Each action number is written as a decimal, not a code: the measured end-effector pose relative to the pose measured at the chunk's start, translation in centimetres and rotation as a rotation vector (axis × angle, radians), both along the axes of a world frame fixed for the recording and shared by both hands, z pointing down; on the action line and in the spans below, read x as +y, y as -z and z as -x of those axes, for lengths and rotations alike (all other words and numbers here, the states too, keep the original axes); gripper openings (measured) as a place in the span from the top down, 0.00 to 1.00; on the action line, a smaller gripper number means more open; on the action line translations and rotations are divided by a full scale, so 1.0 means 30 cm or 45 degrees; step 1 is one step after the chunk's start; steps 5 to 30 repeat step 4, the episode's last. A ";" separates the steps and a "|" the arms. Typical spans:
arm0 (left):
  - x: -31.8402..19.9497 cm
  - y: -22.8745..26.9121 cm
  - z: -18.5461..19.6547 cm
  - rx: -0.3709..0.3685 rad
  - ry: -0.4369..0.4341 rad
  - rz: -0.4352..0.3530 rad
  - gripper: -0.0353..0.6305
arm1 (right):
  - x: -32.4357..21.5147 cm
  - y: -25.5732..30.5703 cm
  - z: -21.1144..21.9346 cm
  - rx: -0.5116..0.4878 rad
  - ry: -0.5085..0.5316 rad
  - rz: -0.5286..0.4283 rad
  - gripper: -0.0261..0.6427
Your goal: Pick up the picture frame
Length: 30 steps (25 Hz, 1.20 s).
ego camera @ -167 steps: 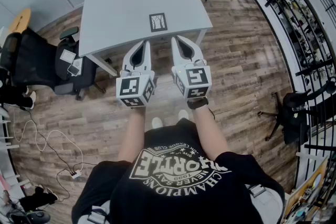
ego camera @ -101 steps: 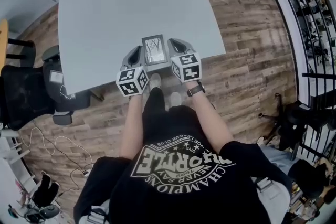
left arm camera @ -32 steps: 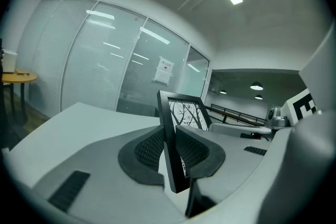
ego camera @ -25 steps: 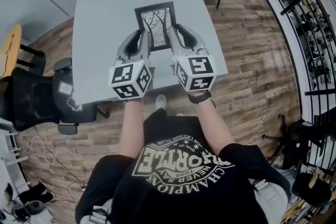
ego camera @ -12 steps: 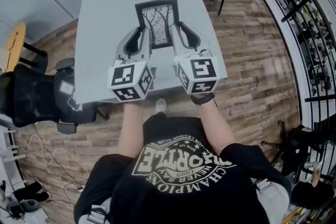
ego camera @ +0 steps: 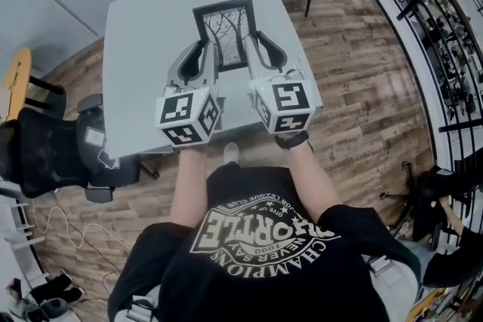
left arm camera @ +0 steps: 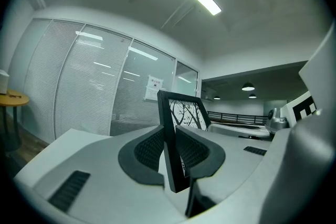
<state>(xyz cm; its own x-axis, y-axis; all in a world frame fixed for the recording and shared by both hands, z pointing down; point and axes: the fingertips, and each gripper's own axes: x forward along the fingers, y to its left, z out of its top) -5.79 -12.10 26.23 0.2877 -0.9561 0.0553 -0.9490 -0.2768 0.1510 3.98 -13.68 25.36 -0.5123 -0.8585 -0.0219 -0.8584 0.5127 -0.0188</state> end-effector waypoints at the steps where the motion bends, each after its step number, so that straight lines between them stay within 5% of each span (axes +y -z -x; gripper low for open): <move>1: -0.003 -0.003 0.003 0.002 -0.006 0.004 0.84 | -0.002 -0.002 0.003 0.003 -0.006 0.004 0.86; 30: -0.013 -0.015 0.011 0.008 -0.022 0.019 0.84 | -0.008 -0.014 0.011 0.010 -0.023 0.015 0.86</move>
